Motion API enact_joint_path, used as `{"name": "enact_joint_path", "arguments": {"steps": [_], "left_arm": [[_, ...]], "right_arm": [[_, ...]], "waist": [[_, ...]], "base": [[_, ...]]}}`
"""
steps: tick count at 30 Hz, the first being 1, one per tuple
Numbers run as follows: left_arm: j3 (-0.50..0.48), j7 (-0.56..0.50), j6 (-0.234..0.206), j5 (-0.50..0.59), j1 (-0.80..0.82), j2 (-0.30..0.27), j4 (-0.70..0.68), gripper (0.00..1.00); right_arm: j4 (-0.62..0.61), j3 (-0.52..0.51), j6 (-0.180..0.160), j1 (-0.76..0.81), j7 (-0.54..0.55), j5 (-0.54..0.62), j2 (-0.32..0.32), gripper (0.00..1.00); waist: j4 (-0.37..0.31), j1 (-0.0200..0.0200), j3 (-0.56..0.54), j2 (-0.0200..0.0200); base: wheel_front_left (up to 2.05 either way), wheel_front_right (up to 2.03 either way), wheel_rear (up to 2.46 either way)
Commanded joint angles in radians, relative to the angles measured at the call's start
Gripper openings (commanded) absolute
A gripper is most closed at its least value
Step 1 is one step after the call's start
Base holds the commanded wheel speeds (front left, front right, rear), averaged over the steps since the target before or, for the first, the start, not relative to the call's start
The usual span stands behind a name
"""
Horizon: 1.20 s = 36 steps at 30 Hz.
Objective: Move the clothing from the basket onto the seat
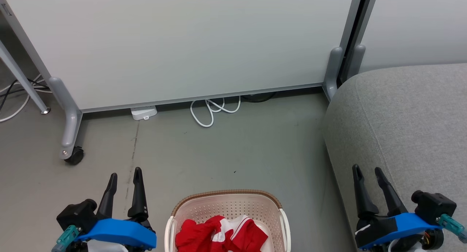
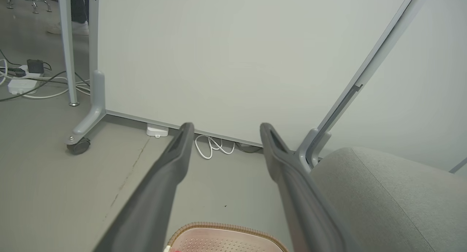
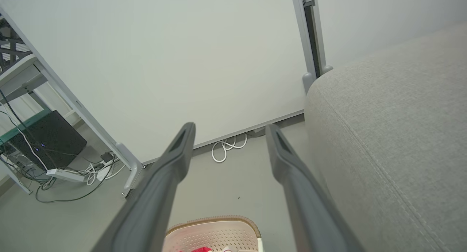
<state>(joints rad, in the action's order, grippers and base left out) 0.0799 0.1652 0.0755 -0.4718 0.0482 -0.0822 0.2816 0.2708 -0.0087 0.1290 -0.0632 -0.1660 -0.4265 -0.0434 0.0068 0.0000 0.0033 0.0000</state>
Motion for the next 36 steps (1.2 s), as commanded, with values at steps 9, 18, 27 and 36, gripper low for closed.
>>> {"name": "enact_joint_path", "arguments": {"steps": [9,18,27,36], "left_arm": [[0.007,0.028,0.011,0.074,0.019,0.001,0.007,1.0],[0.013,0.048,0.016,0.138,0.019,0.006,0.019,1.0],[0.011,0.068,0.022,0.186,0.02,0.012,0.036,1.0],[0.005,0.086,0.029,0.212,0.018,0.019,0.043,1.0]], "right_arm": [[0.008,-0.007,0.002,-0.023,-0.024,0.098,-0.008,1.0],[0.016,-0.01,0.002,-0.024,-0.042,0.179,-0.009,1.0],[0.019,-0.011,0.002,-0.022,-0.057,0.262,-0.009,1.0],[0.025,-0.013,0.003,-0.024,-0.069,0.329,-0.009,1.0]], "waist": [[0.0,0.0,-0.001,0.0],[0.0,0.0,-0.002,0.0],[0.002,0.0,-0.003,0.0],[0.0,0.0,-0.003,0.0]], "base": [[0.0,0.0,0.0],[0.0,0.0,0.0],[0.0,0.0,0.0],[0.0,0.0,0.0]]}}
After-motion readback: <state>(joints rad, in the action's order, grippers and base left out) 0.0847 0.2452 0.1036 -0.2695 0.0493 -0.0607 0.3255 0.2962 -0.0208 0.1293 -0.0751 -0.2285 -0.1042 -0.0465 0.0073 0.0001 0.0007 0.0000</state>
